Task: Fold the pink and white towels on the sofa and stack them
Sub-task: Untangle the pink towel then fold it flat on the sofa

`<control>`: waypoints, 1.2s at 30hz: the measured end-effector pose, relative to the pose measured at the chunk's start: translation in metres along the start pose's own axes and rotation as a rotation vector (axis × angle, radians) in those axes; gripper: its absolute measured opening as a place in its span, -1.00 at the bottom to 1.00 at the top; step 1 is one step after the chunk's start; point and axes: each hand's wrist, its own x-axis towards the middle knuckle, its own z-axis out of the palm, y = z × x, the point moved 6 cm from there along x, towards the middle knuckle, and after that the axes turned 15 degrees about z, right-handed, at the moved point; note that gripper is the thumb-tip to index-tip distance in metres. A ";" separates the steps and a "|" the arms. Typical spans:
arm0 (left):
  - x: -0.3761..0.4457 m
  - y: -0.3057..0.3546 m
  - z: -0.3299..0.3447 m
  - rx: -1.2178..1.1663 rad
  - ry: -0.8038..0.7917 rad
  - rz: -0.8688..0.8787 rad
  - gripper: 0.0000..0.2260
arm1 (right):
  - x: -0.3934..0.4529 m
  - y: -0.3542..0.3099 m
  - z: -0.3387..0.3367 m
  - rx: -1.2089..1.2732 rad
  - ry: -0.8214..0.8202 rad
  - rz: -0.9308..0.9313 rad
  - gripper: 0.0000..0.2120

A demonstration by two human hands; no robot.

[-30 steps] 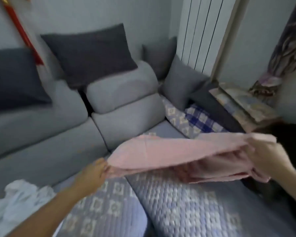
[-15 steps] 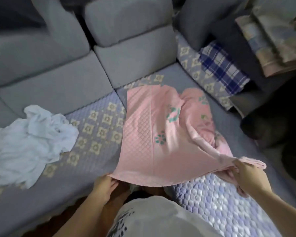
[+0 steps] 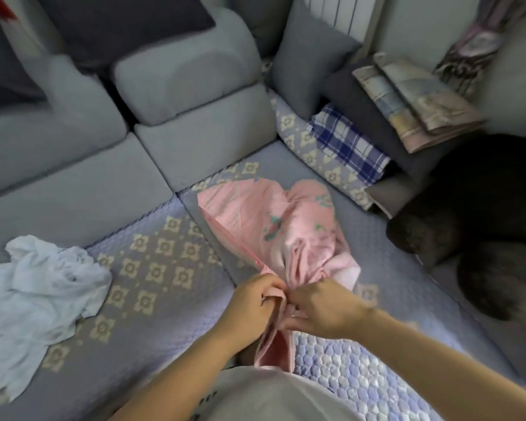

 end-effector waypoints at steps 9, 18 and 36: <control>-0.003 -0.022 0.010 -0.693 0.355 -0.434 -0.59 | 0.010 0.000 -0.001 0.264 0.048 0.215 -0.45; -0.022 -0.029 -0.017 -0.420 0.359 -0.362 -0.56 | 0.007 0.018 -0.003 0.289 0.097 0.428 -0.49; -0.035 -0.005 -0.011 -0.167 0.166 -0.213 -0.87 | 0.015 -0.049 0.000 -0.150 0.029 0.125 -0.49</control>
